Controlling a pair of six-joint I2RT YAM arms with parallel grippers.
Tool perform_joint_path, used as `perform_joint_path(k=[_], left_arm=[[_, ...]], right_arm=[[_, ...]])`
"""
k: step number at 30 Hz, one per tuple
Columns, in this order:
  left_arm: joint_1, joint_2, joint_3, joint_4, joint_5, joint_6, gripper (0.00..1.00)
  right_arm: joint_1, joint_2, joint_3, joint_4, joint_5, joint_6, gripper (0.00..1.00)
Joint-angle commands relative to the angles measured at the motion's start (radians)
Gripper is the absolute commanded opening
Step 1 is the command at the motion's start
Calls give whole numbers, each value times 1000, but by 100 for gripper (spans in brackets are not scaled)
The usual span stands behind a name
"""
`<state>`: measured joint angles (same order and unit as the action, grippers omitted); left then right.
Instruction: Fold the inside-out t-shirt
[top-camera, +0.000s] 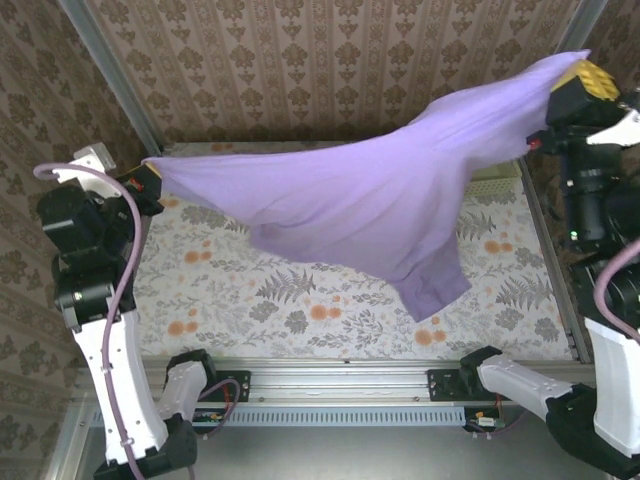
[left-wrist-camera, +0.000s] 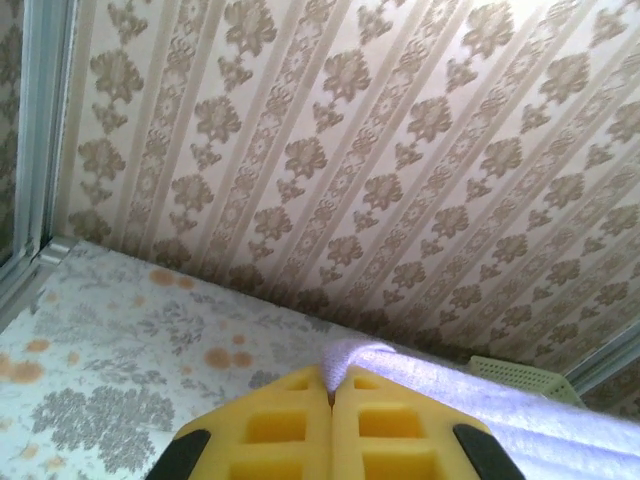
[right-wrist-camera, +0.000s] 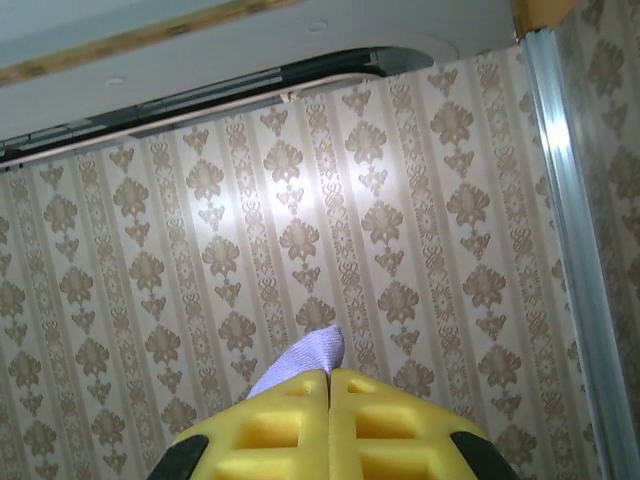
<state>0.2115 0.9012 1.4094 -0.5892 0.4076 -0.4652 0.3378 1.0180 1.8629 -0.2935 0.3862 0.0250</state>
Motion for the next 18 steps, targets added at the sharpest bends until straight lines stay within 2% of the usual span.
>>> perform_joint_path(k=[1,3,5,11,18], left_arm=[[11,217,139,-299,-20,94,0],[-11,286,212,-394,-8,143,0],[-43,248,212,-387,-41,178,0],[-54,-22,83,-145,93,194,0],[-53,-264,4,14,47,174,0]], right_arm=[[-5,56,8,-94,50,-33,0],[-5,69,21,-115,76,-35,0],[-6,72,39,-136,87,-40,0],[-5,37,89,-173,41,-19,0],[-5,-70,105,-193,-89,56,0]])
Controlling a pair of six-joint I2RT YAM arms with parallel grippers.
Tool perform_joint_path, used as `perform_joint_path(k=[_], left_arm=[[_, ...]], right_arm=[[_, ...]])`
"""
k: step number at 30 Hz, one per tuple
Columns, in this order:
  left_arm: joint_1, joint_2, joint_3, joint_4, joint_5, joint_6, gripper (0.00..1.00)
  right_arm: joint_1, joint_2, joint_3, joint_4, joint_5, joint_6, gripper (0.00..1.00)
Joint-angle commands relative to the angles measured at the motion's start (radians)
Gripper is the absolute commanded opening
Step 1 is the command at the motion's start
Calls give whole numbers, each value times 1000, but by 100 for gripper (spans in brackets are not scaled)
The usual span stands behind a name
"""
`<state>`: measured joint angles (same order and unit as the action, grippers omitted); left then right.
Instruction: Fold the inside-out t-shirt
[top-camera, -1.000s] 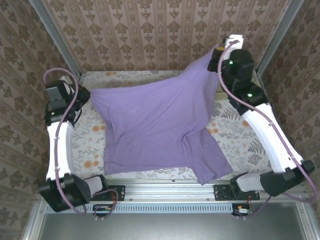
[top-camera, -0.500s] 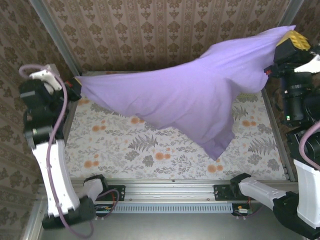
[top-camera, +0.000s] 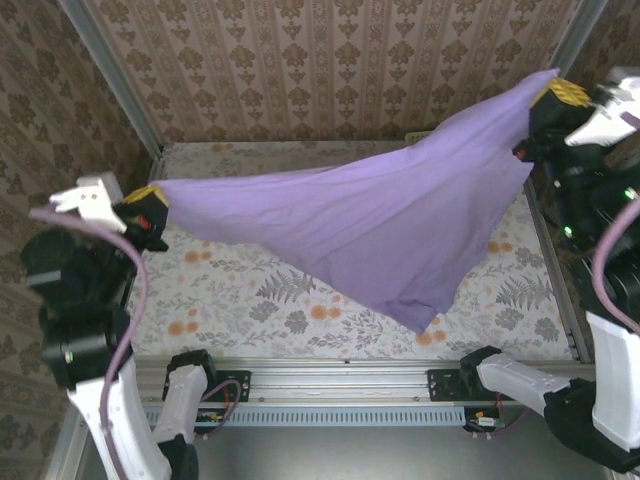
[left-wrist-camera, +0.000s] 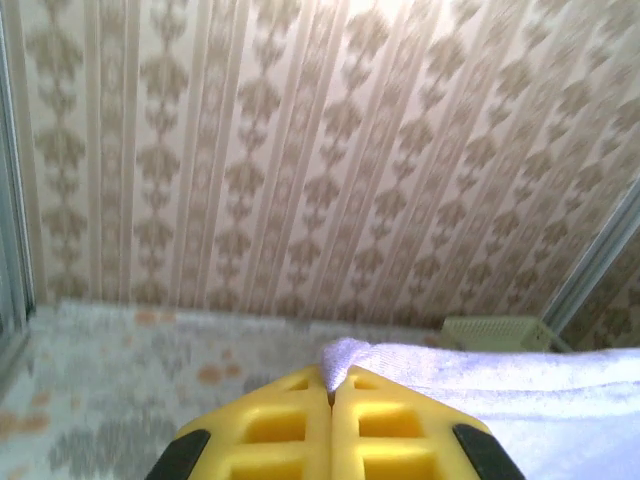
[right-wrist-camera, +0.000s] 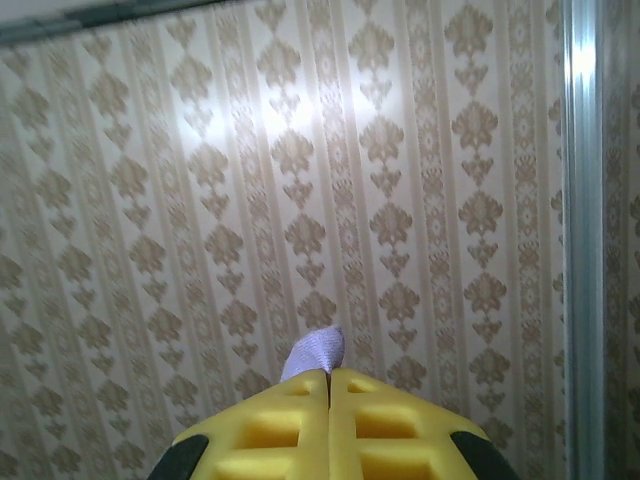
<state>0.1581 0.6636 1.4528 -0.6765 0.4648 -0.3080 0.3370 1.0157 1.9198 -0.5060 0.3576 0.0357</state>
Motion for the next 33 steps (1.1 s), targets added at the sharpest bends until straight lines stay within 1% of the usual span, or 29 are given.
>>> perform_joint_path(k=[1,4,6,8,11,16,18,21,24,26,29,33], left_arm=[[1,-60,-43,122,-26,9,0],[-2,-124,-38,169,-76,-12,0],[-1,-113,-9,164,-93,-21,0],[-1,-56,30,133,-103,-22,0],[-1,33,42,113,-132,-36,0],[-2,172,8,119,-125,-58,0],[-1,216,-19,118,-149,-63,0],[-1,281,-81,131,-208,-70,0],[-7,358,-150,171,-249,-89,0],[-21,411,-200,224,-289,-101,0],[-35,522,-258,308,-329,-102,0],[-41,726,-225,349,-340,-78,0]], right_arm=[[-4,-91,50,25,-85,58,0],[-4,-143,64,45,-130,80,0],[-4,-137,103,39,-135,77,0],[-5,-88,164,17,-118,64,0],[-6,4,222,6,-88,34,0],[-6,153,229,26,1,-25,0],[-6,205,206,45,1,-32,0],[-5,278,122,96,-47,-21,0],[-6,367,22,161,-85,-2,0],[-5,454,-28,206,-91,4,0],[-6,578,-80,277,-100,7,0],[-10,760,-61,328,-102,17,0]])
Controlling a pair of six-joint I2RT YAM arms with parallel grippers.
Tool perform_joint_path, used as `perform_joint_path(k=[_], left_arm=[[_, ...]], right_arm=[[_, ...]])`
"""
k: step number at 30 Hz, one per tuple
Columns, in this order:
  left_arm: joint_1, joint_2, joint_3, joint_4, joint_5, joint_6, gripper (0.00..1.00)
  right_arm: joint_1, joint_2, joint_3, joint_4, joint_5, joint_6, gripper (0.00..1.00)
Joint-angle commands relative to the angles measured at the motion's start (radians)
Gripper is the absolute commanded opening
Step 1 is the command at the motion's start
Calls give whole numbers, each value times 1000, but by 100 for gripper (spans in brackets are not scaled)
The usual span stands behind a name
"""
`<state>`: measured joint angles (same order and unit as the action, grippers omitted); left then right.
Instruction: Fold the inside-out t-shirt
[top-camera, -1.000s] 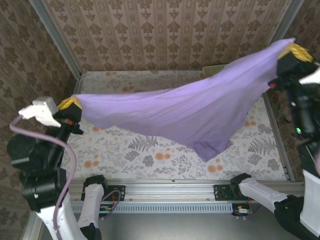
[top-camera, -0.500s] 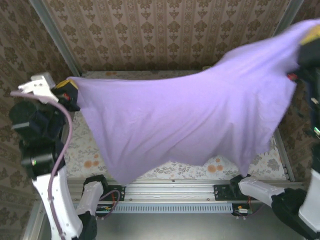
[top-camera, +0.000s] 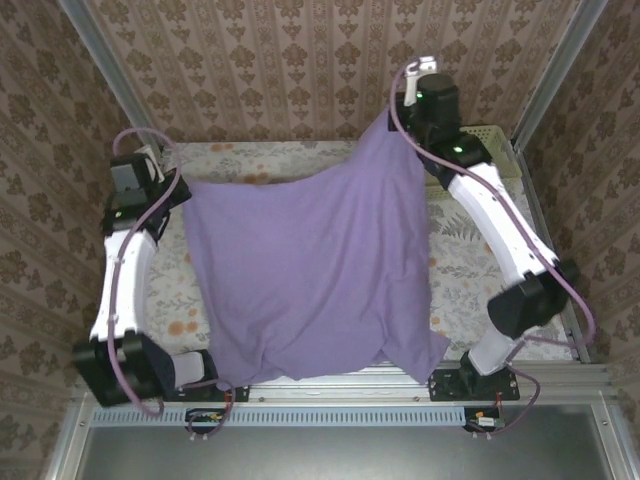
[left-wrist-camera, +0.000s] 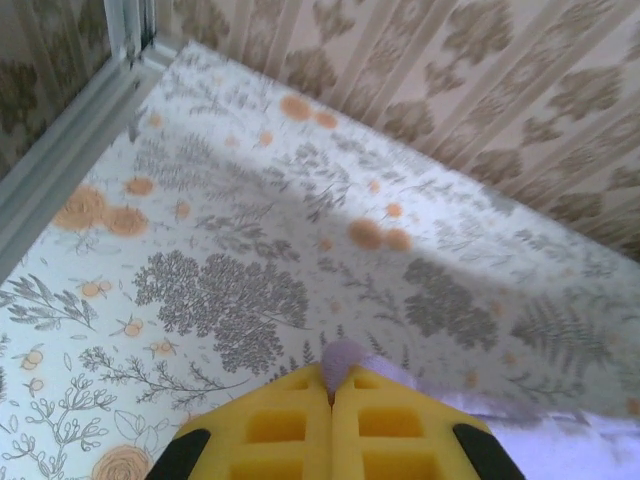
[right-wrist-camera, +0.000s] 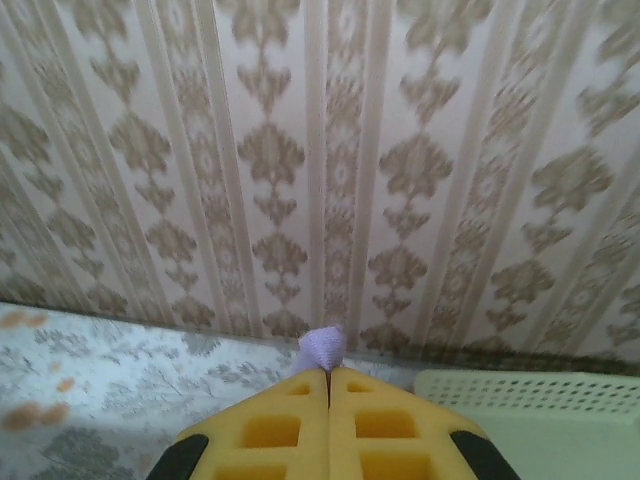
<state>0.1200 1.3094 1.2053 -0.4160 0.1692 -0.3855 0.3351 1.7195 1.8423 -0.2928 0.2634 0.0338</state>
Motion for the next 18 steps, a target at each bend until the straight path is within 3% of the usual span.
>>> perform_joint_path(k=[1,8,18], left_arm=[[-5,134,46,91,-48,7,0],[-8,457,264,59,-72,48,0],[9,720,580,-72,-109,80,0]], right_arm=[[-11,106,37,123,-5,20,0],[-45,425,324,62,-7,37,0],[-72,794,900,-128,-37,41,0]])
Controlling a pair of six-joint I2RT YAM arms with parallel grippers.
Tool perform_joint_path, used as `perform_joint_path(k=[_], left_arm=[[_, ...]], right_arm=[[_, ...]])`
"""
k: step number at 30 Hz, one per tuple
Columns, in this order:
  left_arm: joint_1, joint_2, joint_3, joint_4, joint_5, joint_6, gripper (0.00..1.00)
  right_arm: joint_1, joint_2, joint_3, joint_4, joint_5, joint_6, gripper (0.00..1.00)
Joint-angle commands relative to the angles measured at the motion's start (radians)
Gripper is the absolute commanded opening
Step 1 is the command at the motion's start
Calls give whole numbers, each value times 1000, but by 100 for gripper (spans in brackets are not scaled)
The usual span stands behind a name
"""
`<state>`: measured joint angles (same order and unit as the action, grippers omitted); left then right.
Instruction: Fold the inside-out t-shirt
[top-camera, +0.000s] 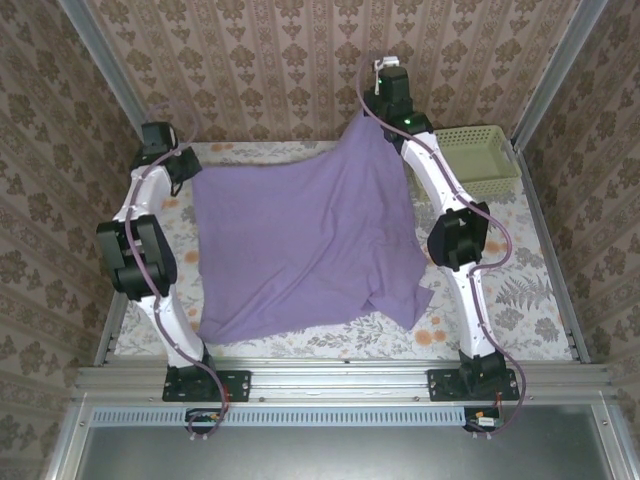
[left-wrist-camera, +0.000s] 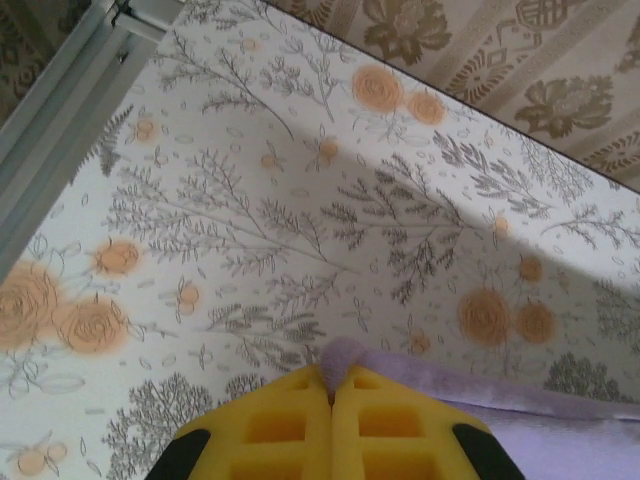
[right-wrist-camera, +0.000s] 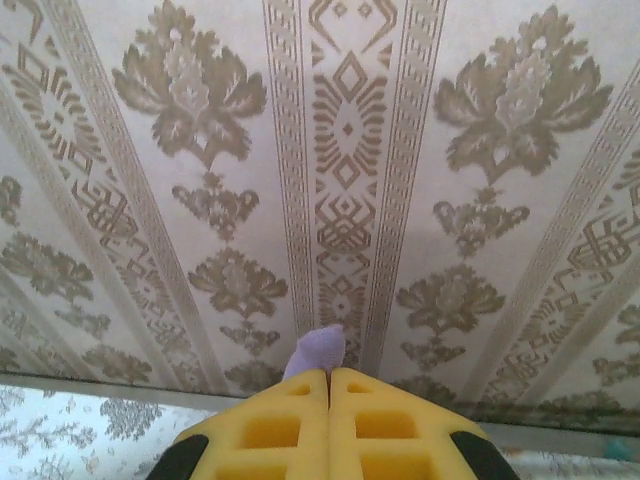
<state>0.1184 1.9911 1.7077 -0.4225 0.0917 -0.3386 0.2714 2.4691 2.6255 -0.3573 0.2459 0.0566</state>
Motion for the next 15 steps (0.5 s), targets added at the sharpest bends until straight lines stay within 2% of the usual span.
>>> perform_joint_path(k=[1,9,15], left_arm=[[16,54,98,-80,-31,32,0],[49,62,95,-114,97,0,0],[63,-29,-29,-84,120,-75,0]], right_arm=[[-11,53,131,-66,-29,24,0],[-17,6,34,-122,-106,50,0],[-18,-215,-329,-23,-102,119,0]])
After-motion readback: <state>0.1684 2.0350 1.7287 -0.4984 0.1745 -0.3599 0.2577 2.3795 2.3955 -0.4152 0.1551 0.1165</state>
